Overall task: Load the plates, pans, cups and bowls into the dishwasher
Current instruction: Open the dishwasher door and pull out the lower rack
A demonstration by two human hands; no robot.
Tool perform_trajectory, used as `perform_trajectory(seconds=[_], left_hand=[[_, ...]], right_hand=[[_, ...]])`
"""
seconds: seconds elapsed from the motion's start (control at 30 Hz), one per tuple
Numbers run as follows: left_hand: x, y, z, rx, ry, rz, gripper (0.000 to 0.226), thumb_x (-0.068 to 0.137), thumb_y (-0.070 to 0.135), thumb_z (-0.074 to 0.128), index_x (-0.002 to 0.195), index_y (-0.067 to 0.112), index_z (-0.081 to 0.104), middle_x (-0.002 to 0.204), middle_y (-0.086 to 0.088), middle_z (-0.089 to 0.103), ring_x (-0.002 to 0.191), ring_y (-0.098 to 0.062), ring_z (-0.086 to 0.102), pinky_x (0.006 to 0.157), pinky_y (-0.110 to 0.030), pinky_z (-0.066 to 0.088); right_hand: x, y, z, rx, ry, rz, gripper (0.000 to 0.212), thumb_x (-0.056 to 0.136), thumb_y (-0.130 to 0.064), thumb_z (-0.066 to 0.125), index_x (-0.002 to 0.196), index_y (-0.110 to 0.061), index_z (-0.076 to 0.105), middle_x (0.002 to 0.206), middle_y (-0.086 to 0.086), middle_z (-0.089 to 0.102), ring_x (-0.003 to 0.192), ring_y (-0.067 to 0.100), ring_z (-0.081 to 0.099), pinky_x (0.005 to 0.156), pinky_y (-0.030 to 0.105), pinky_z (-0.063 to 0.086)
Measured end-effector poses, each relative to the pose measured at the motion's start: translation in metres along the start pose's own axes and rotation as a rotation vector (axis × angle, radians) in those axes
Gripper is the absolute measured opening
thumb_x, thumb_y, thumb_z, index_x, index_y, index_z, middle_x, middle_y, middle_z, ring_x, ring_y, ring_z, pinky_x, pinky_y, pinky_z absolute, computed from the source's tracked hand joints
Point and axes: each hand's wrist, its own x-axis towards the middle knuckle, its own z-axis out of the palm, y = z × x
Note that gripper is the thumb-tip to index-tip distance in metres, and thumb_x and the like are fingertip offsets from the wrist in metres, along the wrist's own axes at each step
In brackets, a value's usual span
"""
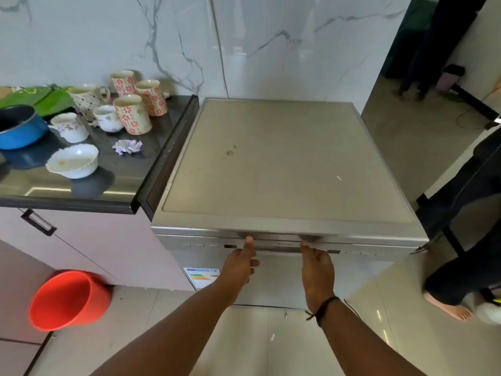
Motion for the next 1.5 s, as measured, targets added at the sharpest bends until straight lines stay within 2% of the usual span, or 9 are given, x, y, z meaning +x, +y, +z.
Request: perform_trajectory(seconds=[0.13,0.43,0.6,0.8,1.07,1.2,1.37,1.43,1.5], left_hand=[[0.012,0.001,0.022,-0.452,-0.051,-0.180,0.062,0.085,0.069,0.039,0.109,0.017,0.063,0.103,-0.002,0.073,0.097,-0.019,0.067,0.079,-0.030,0.051],[0.017,-0.007,0.056,-0.929,-0.080,-0.147,0.083,0.067,0.070,0.055,0.133,0.019,0.051,0.125,-0.001,0.062,0.113,-0.018,0.058,0.090,-0.032,0.048],[0.016,-0.007,0.052,-0.943,-0.135,-0.137,0.079,0.075,0.069,0.052,0.135,0.017,0.049,0.127,-0.002,0.060,0.114,-0.018,0.056,0.092,-0.033,0.047],[0.016,-0.004,0.055,-0.908,-0.073,-0.187,0.080,0.069,0.074,0.053,0.127,0.018,0.056,0.108,0.002,0.054,0.082,-0.012,0.044,0.075,-0.027,0.046],[0.019,-0.002,0.056,-0.867,-0.012,-0.214,0.084,0.071,0.076,0.053,0.133,0.021,0.050,0.124,0.000,0.058,0.087,-0.012,0.042,0.079,-0.025,0.043],[0.016,0.000,0.063,-0.853,0.051,-0.222,0.090,0.063,0.080,0.056,0.131,0.022,0.050,0.129,0.001,0.056,0.126,-0.017,0.046,0.081,-0.022,0.043],[-0.014,-0.028,0.083,-0.750,0.217,-0.250,0.083,0.063,0.083,0.056,0.118,0.020,0.055,0.079,0.002,0.056,0.060,-0.009,0.046,0.051,-0.021,0.042],[-0.031,-0.043,0.081,-0.700,0.214,-0.274,0.094,0.060,0.082,0.055,0.124,0.014,0.053,0.085,-0.002,0.062,0.062,-0.010,0.053,0.052,-0.023,0.048],[-0.045,-0.058,0.076,-0.588,0.241,-0.305,0.101,0.055,0.080,0.055,0.130,0.014,0.043,0.103,-0.007,0.064,0.084,-0.020,0.065,0.073,-0.031,0.057]], right_hand=[[0.027,-0.001,-0.012,0.402,-0.181,0.307,0.014,0.092,-0.025,0.052,0.090,-0.016,0.062,0.091,0.007,0.062,0.093,0.030,0.063,0.079,0.039,0.049],[0.031,0.010,-0.011,0.658,-0.315,0.255,0.029,0.083,-0.033,0.064,0.100,-0.010,0.063,0.095,0.013,0.064,0.096,0.030,0.065,0.086,0.040,0.055],[0.029,0.012,-0.004,0.625,-0.241,0.215,0.037,0.082,-0.039,0.066,0.103,-0.009,0.062,0.086,0.009,0.065,0.088,0.029,0.066,0.063,0.026,0.059],[0.028,0.013,-0.001,0.508,-0.169,0.217,0.029,0.083,-0.051,0.063,0.088,-0.023,0.061,0.078,-0.003,0.056,0.050,0.011,0.047,0.044,0.018,0.042],[0.022,0.013,0.004,0.377,-0.074,0.196,0.041,0.078,-0.062,0.063,0.090,-0.024,0.059,0.082,-0.007,0.057,0.050,0.007,0.034,0.041,0.018,0.031],[0.015,0.014,0.005,0.326,0.016,0.197,0.060,0.066,-0.071,0.066,0.099,-0.022,0.061,0.088,-0.003,0.056,0.048,0.007,0.031,0.038,0.018,0.030],[-0.014,0.038,-0.013,0.182,0.091,0.244,0.067,0.057,-0.085,0.058,0.096,-0.031,0.063,0.084,0.001,0.056,0.042,0.006,0.031,0.037,0.020,0.032],[-0.027,0.050,-0.028,0.107,0.066,0.251,0.074,0.049,-0.087,0.057,0.093,-0.028,0.064,0.086,0.005,0.062,0.046,0.009,0.036,0.041,0.022,0.035],[-0.039,0.060,-0.043,0.030,0.033,0.258,0.081,0.048,-0.087,0.055,0.097,-0.024,0.065,0.094,0.009,0.070,0.058,0.014,0.047,0.050,0.026,0.042]])
